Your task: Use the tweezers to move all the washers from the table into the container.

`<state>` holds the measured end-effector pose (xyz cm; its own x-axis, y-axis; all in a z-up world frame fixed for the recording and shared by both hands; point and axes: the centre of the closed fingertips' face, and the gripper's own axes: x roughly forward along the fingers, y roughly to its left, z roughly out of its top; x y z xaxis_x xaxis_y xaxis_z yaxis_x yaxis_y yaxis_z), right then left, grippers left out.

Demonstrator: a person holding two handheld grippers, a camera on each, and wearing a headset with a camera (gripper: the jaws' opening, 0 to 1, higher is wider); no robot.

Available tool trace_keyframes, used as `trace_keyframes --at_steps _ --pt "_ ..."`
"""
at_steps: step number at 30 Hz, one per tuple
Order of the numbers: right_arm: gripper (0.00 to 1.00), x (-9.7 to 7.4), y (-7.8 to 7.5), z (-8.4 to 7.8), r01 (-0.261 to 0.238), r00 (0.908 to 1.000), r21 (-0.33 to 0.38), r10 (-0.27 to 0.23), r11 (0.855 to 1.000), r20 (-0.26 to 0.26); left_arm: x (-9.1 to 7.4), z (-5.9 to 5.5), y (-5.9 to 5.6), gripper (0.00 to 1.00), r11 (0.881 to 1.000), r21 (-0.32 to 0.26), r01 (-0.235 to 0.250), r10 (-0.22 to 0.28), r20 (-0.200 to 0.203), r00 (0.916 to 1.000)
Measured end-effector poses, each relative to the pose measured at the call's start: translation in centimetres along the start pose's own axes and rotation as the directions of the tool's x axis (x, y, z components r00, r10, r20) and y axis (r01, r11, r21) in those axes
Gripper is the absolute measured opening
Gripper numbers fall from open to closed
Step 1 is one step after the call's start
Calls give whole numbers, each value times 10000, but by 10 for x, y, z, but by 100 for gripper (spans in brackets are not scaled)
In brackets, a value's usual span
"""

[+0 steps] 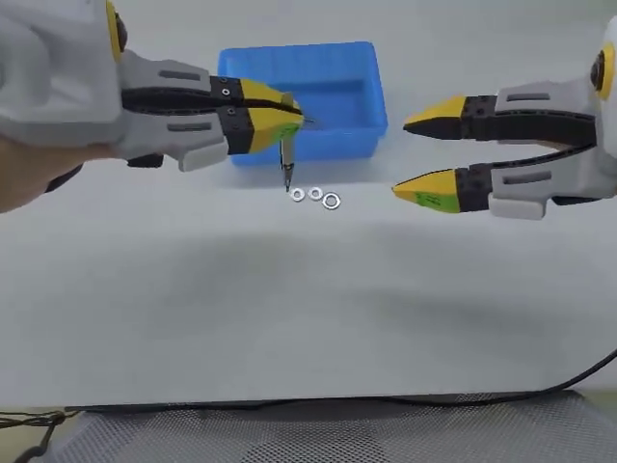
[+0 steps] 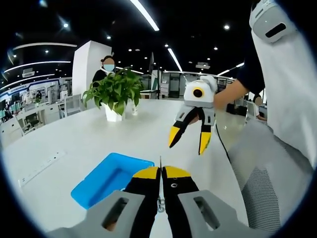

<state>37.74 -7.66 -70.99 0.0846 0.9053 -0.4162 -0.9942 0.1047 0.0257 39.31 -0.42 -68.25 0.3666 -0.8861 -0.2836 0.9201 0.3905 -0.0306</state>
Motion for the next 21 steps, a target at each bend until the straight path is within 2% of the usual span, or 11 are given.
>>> trace_keyframes --at_steps 5,9,13,17,21 --pt "38 -4 -2 -5 172 9998 156 -172 9997 -42 4 -1 0 5 10000 -54 30 -30 23 10000" --pt "37 -6 -4 -2 293 9995 201 -295 9994 93 6 0 -1 5 10000 -86 24 -22 185 9998" --pt "37 -6 -5 -1 351 9992 221 -354 9991 157 7 -2 2 5 9999 -110 -60 61 126 9999" --pt "37 -5 -5 -1 353 9992 234 -357 9991 165 7 0 3 5 9999 -85 -95 98 259 9996" --pt "37 -5 -4 -1 335 9993 267 -340 9991 166 6 -3 3 5 9999 -3 -142 142 126 9998"
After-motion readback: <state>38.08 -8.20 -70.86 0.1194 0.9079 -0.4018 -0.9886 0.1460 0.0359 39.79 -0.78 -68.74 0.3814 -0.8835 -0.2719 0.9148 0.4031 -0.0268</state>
